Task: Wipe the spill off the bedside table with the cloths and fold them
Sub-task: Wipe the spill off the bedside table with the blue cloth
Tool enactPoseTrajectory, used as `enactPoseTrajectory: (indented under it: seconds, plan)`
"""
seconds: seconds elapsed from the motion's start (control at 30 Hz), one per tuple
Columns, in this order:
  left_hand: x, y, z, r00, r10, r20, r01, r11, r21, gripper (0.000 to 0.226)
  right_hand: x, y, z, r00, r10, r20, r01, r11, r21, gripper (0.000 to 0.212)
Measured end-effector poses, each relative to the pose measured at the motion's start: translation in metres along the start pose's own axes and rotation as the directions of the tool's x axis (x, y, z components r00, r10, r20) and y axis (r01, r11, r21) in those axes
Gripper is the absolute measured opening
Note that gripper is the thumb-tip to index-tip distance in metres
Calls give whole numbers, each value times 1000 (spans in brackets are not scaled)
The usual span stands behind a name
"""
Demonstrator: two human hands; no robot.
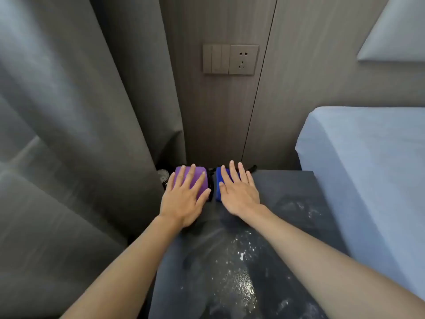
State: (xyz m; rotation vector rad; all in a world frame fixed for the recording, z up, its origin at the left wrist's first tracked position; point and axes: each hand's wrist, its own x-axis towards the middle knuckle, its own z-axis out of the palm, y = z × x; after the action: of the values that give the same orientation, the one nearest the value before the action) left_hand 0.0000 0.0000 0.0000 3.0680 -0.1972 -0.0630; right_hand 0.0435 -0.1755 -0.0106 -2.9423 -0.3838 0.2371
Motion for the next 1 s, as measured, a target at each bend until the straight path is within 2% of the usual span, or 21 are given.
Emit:
enactPoseTrajectory:
  seconds: [0.13, 0.27, 0.37, 0.47, 0.6, 0.73, 0.9, 1.0]
  plan:
    - [5, -7, 23, 998, -46, -52, 48, 998, 41, 67, 7, 4, 12, 999, 34, -2, -34, 996, -88, 58]
    - [18, -12, 36, 999, -43, 17, 43, 999, 23, 60, 13, 9, 22, 1000, 24, 20, -22, 995, -99, 58]
    - [19, -14, 45, 999, -45, 17, 44, 998, 45, 58, 16, 8, 28, 1000, 9, -3, -9, 995, -95, 59]
    - [20, -16, 49, 998, -61, -10, 61, 998, -2, 60, 18, 10, 31, 999, -20, -33, 17, 994, -108, 60]
    - [17, -17, 50, 996, -84, -14, 82, 993, -84, 61, 23, 15, 32, 999, -35, 0, 35, 997, -68, 57]
    - [8, -20, 43, 991, -128, -45, 114, 966, -231, 68, 24, 29, 30, 994, -113, 6, 113, 991, -73, 54]
    - [-20, -29, 44, 978, -180, -105, 140, 941, -309, 77, 23, 51, 24, 979, -199, 37, 202, 974, -100, 52]
    - [-34, -32, 48, 976, -203, -83, 157, 913, -376, 77, 22, 58, 22, 973, -223, 52, 228, 968, -107, 53]
